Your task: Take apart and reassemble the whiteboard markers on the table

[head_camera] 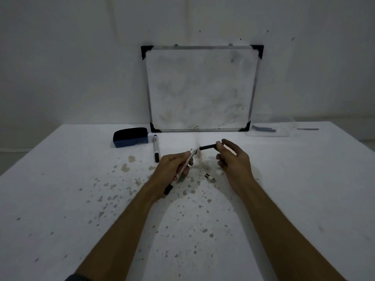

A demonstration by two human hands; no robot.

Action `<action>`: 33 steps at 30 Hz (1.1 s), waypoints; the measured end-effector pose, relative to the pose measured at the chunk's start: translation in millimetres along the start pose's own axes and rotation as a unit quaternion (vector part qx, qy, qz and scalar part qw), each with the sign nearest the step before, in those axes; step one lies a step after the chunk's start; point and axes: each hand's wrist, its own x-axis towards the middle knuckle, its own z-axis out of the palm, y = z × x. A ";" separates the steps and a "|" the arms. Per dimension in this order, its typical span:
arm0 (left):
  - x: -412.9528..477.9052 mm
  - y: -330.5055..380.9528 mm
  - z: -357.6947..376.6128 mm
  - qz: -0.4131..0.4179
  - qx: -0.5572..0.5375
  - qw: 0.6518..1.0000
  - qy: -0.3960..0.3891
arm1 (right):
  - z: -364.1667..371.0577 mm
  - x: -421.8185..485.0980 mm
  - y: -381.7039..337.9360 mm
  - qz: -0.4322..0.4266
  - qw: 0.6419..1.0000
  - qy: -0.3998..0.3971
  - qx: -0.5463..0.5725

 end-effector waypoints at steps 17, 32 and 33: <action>-10.0 14.1 13.2 0.040 0.104 0.994 -0.001 | 1.0 14.0 12.3 -0.042 0.996 0.015 -0.075; -8.1 9.2 11.5 0.036 0.100 0.994 -0.017 | 12.7 -3.3 16.8 -0.171 0.966 -0.055 -0.184; -7.6 9.2 10.3 0.033 0.086 0.996 -0.015 | 15.1 -5.2 17.7 -0.183 0.963 -0.054 -0.190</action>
